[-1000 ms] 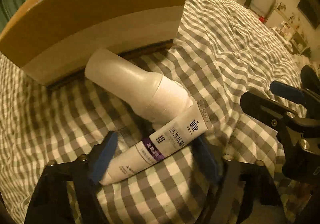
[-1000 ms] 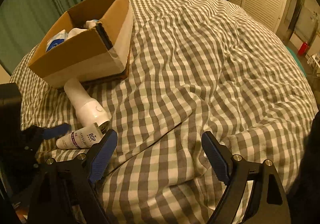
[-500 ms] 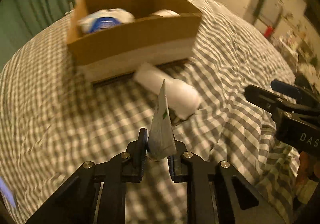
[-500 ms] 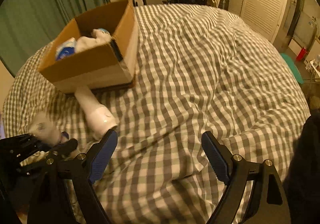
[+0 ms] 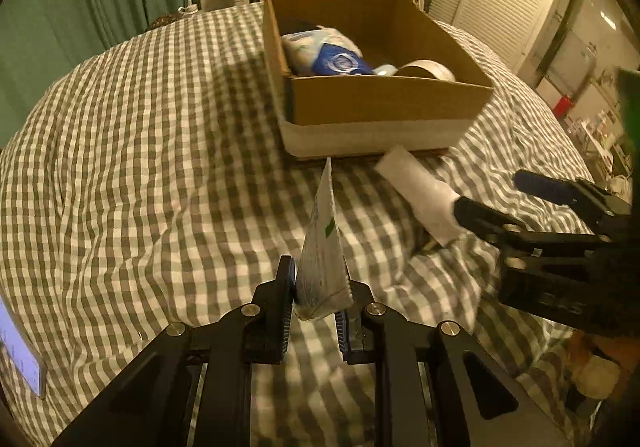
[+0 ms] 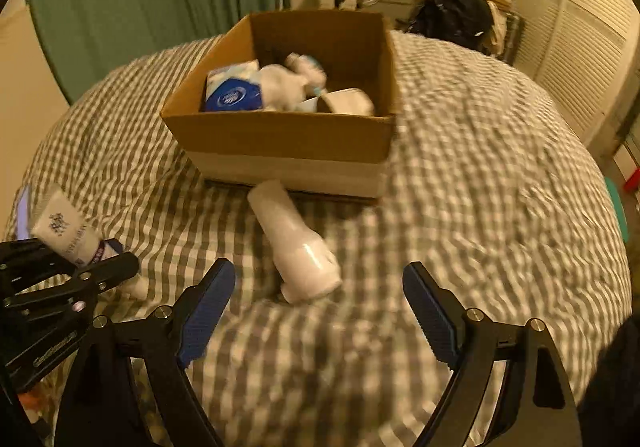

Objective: Organize objects
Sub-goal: 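Grasp the white cream tube with the left tool while the right tool grasps the white bottle, then carry the cream tube and white bottle into the box and release both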

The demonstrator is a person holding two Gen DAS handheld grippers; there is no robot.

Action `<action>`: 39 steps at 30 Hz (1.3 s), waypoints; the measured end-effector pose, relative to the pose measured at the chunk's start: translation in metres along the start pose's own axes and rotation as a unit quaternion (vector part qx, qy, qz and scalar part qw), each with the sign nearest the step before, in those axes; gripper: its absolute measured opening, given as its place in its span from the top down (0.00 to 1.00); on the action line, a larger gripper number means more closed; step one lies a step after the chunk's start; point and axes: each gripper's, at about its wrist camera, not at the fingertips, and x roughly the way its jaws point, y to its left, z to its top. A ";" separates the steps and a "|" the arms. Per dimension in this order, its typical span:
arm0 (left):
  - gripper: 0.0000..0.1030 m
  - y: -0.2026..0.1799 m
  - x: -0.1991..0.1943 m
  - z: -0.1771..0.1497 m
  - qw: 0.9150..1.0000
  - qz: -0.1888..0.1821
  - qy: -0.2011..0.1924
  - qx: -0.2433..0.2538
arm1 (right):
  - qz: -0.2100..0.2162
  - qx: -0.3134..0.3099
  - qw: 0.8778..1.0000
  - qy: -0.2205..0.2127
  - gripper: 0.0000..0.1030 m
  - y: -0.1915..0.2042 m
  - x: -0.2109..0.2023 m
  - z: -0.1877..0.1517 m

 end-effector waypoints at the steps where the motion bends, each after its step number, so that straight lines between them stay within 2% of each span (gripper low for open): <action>1: 0.82 0.003 0.004 0.001 1.000 0.001 0.002 -0.002 | 0.001 -0.003 1.000 0.007 0.17 0.004 0.009 0.003; 8: 0.82 0.023 0.038 0.007 1.000 -0.003 0.026 -0.017 | -0.006 -0.006 0.998 0.060 0.17 0.013 0.074 0.010; 9: 0.82 0.024 0.041 0.007 0.999 -0.006 0.028 -0.019 | -0.007 -0.006 0.998 0.065 0.22 0.013 0.079 0.009; 10: 0.82 0.025 0.044 0.008 0.999 -0.007 0.030 -0.021 | -0.008 -0.007 0.998 0.069 0.31 0.013 0.084 0.008; 11: 0.82 0.024 0.047 0.008 0.999 -0.006 0.030 -0.020 | -0.007 -0.009 0.997 0.075 0.36 0.014 0.088 0.006; 16: 0.82 0.019 0.048 0.008 0.999 0.003 0.031 -0.012 | -0.008 -0.014 0.997 0.073 0.50 0.014 0.089 0.000; 22: 0.82 0.011 0.025 0.009 1.000 0.008 0.015 -0.010 | 0.001 -0.012 0.998 0.055 0.50 0.012 0.061 -0.005; 32: 0.82 -0.021 -0.054 0.023 0.998 0.002 -0.054 0.017 | 0.006 -0.004 1.000 -0.020 0.51 0.000 -0.038 -0.003; 39: 0.82 -0.033 -0.105 0.053 0.994 0.000 -0.105 0.038 | 0.006 0.000 0.996 -0.086 0.51 0.000 -0.099 0.025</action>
